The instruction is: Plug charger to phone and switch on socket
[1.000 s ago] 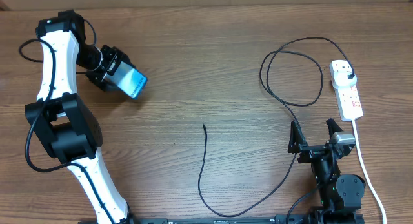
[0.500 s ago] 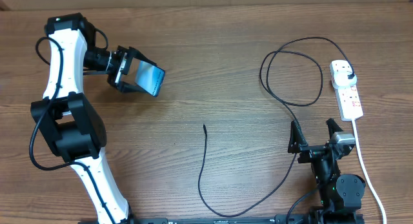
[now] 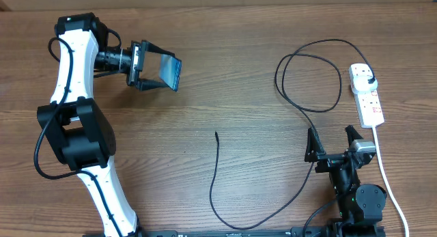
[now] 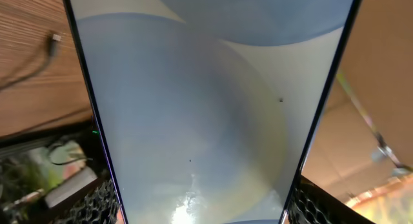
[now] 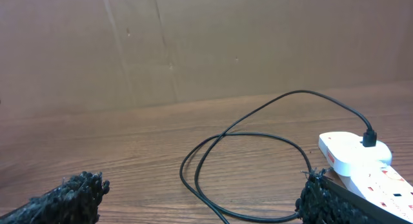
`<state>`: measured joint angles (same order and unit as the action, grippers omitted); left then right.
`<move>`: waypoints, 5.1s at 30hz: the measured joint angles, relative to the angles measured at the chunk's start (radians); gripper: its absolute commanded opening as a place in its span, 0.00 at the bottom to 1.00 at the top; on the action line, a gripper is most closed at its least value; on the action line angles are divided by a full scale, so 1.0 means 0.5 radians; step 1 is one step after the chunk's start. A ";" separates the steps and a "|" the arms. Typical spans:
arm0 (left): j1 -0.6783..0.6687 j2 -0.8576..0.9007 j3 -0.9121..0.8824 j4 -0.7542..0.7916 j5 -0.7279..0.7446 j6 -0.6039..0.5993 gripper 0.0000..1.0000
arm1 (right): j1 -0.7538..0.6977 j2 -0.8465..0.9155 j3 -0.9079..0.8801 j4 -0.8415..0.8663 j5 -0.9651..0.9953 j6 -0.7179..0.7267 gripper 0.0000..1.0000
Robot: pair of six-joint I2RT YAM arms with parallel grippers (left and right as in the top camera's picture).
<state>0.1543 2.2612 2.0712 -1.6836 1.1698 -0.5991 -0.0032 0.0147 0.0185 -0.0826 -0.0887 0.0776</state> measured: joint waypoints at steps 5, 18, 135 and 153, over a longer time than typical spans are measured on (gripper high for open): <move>0.000 0.000 0.000 -0.001 0.155 0.008 0.04 | 0.001 0.000 0.000 0.000 -0.001 0.001 1.00; 0.000 0.000 0.000 -0.002 0.266 0.008 0.04 | 0.000 0.000 0.000 0.001 0.000 0.001 1.00; 0.000 0.000 0.000 -0.002 0.263 0.016 0.04 | 0.000 0.001 0.051 -0.156 -0.194 0.002 1.00; 0.000 0.000 0.000 -0.006 0.263 0.016 0.04 | 0.000 1.012 1.238 -0.616 -0.239 0.032 1.00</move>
<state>0.1543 2.2612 2.0712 -1.6867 1.3014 -0.5911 -0.0032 0.5205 0.6376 -0.3908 -0.2081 0.0937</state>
